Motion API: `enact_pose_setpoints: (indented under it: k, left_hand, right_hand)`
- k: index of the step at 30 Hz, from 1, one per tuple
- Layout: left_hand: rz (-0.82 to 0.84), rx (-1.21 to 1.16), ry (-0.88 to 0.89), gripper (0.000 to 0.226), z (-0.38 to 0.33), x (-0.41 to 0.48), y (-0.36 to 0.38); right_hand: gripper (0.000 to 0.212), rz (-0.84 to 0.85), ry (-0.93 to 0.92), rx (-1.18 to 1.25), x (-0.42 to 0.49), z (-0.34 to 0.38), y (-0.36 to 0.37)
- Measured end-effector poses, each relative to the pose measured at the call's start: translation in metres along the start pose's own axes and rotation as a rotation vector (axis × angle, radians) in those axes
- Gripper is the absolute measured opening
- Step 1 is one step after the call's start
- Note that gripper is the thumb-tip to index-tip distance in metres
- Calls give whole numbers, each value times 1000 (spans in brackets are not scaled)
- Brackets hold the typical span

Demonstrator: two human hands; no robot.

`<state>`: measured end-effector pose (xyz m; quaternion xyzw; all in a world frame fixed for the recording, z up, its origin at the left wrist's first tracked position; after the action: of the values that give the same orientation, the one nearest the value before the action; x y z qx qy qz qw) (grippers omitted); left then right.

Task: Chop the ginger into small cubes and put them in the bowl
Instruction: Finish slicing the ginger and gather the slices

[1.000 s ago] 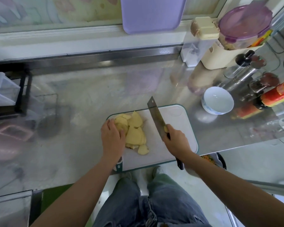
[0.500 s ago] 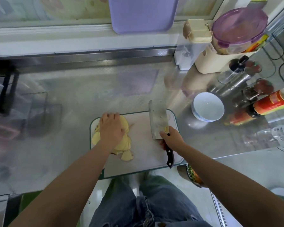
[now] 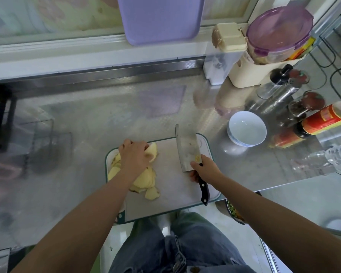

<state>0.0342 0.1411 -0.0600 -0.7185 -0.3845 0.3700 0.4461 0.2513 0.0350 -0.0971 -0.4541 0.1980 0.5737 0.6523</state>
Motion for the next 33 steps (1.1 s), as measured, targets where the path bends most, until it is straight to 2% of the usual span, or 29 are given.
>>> enact_pose_setpoints:
  k: [3,5,8,12,14,17,20,23,26,28,29,31,33]
  left_hand:
    - [-247,-463,171,17,-21,-3,-19]
    - [-266,-529,322,15,-44,-5,-24]
    - [-105,-409,414,22,-71,-11,1]
    - [95,-241,359,38,-68,-26,38]
    - [75,-194,332,51,-61,-32,40]
    - [66,-180,254,57,-60,-35,40]
    - [79,14,178,71,-71,-34,46]
    - [71,200,179,66,-82,-31,47]
    - [100,210,179,58,-80,-25,49]
    - [55,42,152,54,-75,-26,45]
    - [-32,-136,104,50,-72,-28,38]
    - [-189,-573,-81,41,-63,-31,27]
    - [-149,-1008,-344,53,-65,-30,30]
  right_hand:
    - [11,-38,-8,47,0,0,-8]
    - [10,-104,-31,53,-2,0,-19]
    - [11,-173,-69,39,-7,-1,-34]
    - [8,-240,-126,-104,-14,-6,-43]
    - [8,-263,-165,-180,-19,-7,-42]
    - [11,-271,-218,-297,-27,-5,-34]
    - [16,-251,-245,-351,-34,-2,-27]
    - [8,-234,-257,-322,-40,-2,-28]
    - [7,-243,-262,-324,-43,-4,-35]
    - [14,-281,-284,-396,-45,-2,-37]
    - [17,-313,-303,-449,-47,1,-37]
    - [21,-390,-358,-567,-51,11,-33]
    - [20,-443,-451,-687,-59,25,-23]
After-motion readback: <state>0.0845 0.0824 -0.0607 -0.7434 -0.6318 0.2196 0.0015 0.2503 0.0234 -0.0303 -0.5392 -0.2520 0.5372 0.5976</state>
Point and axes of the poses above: each hand's wrist, its own x-axis towards the middle knuckle, its own y-axis out of the palm, z = x × y, the point moved 7 cm from there along x, towards the middle knuckle, and after that the axes turned 14 degrees about y, right-handed, at the moved point
